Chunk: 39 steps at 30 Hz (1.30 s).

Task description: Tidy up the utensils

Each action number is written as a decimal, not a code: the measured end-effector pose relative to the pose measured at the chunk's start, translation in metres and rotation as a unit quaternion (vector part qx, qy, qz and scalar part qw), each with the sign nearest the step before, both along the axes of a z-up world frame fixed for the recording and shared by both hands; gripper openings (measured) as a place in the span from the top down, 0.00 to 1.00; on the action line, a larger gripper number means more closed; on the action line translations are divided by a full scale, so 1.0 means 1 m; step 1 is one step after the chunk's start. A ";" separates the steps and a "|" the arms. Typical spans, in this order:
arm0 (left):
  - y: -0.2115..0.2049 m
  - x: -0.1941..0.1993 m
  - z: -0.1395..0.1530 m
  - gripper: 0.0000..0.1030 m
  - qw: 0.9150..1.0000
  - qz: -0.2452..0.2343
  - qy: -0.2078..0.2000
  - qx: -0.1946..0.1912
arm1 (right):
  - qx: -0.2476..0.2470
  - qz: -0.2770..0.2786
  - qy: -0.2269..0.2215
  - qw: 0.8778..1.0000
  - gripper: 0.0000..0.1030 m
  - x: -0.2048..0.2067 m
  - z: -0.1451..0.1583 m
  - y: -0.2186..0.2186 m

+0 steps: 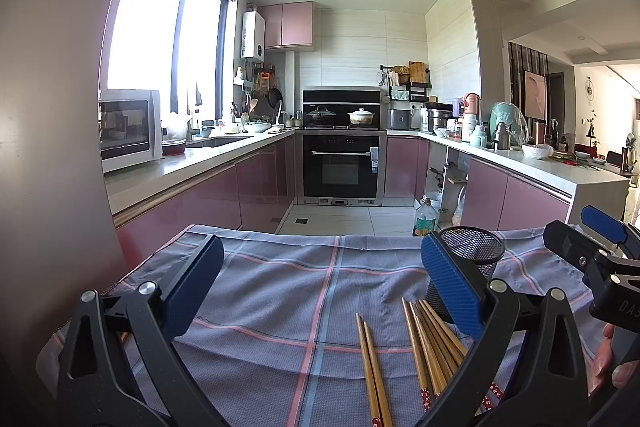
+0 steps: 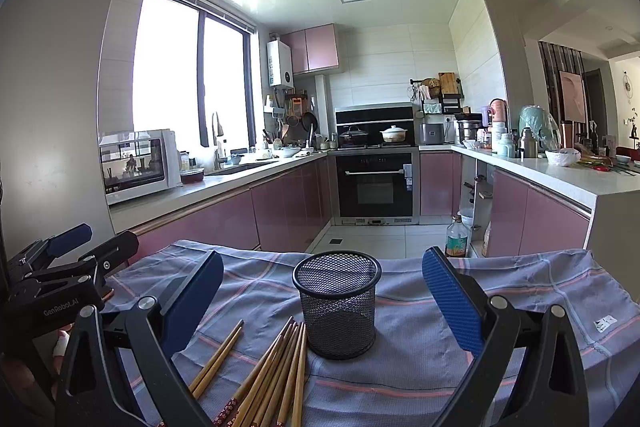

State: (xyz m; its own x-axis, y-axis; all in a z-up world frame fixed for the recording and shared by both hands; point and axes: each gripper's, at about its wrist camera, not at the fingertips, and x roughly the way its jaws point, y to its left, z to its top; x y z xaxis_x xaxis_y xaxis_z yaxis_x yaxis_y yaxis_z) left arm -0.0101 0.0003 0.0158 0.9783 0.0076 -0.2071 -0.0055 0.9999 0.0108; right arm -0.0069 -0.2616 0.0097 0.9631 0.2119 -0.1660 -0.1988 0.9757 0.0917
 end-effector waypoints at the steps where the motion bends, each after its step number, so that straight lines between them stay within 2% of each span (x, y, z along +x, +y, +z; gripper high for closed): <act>1: 0.000 -0.001 0.002 0.06 1.000 0.000 0.000 0.000 | 0.000 0.000 0.000 1.000 0.07 0.000 0.000 0.000; 39: -0.003 0.006 -0.010 0.06 1.000 -0.001 0.001 0.000 | -0.001 0.001 0.001 1.000 0.07 0.001 0.001 0.001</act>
